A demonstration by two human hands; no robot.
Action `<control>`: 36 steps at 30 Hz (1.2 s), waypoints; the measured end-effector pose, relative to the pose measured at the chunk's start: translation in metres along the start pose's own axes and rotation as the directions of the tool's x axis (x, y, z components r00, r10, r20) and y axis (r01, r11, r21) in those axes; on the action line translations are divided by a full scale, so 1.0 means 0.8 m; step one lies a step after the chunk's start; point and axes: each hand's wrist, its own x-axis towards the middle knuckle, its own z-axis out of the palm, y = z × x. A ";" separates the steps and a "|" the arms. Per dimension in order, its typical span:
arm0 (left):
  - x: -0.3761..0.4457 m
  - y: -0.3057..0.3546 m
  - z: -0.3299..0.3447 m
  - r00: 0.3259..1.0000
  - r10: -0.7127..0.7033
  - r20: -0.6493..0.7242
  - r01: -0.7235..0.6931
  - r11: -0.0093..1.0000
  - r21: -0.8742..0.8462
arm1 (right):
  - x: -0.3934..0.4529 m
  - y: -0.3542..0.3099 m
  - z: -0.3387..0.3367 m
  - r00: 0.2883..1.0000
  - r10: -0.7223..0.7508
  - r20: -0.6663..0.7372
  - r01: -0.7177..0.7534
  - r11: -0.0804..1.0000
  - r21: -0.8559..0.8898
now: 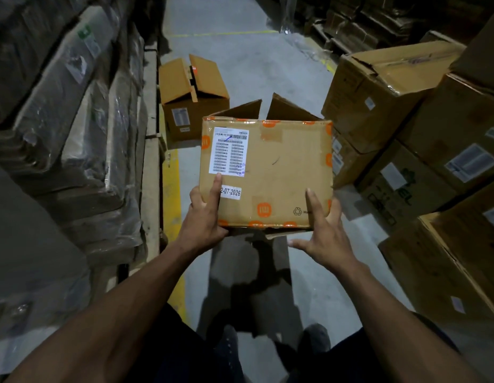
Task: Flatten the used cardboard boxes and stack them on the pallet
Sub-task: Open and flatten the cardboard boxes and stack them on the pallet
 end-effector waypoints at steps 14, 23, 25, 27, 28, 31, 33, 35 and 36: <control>0.011 0.025 -0.049 0.971 -0.040 -0.234 0.007 0.990 -0.140 | 0.030 -0.034 -0.040 0.954 -0.007 -0.300 0.082 0.968 0.239; 0.028 0.082 -0.137 0.924 -0.052 -0.380 -0.003 0.990 -0.142 | 0.040 -0.079 -0.137 0.921 0.027 -0.390 0.046 0.983 0.177; 0.040 0.083 -0.141 0.930 -0.055 -0.364 0.015 0.993 -0.113 | 0.049 -0.080 -0.140 0.928 0.053 -0.369 0.016 0.983 0.183; 0.051 0.078 -0.130 0.949 -0.061 -0.311 0.029 0.994 -0.105 | 0.057 -0.075 -0.129 0.940 0.078 -0.333 -0.021 0.985 0.173; 0.053 0.074 -0.120 0.954 -0.066 -0.293 0.034 0.993 -0.112 | 0.059 -0.071 -0.119 0.945 0.086 -0.314 -0.034 0.985 0.168; 0.060 0.060 -0.089 0.958 -0.078 -0.275 0.039 0.989 -0.144 | 0.066 -0.059 -0.089 0.953 0.113 -0.280 -0.065 0.983 0.174; 0.064 0.052 -0.076 0.956 -0.070 -0.285 0.033 0.991 -0.132 | 0.070 -0.057 -0.076 0.952 0.100 -0.288 -0.054 0.985 0.164; 0.068 0.043 -0.067 0.952 -0.084 -0.295 0.034 0.984 -0.172 | 0.078 -0.060 -0.070 0.952 0.087 -0.293 -0.039 0.985 0.165; 0.068 0.040 -0.063 0.952 -0.109 -0.287 0.042 0.972 -0.230 | 0.081 -0.061 -0.067 0.951 0.088 -0.297 -0.035 0.983 0.179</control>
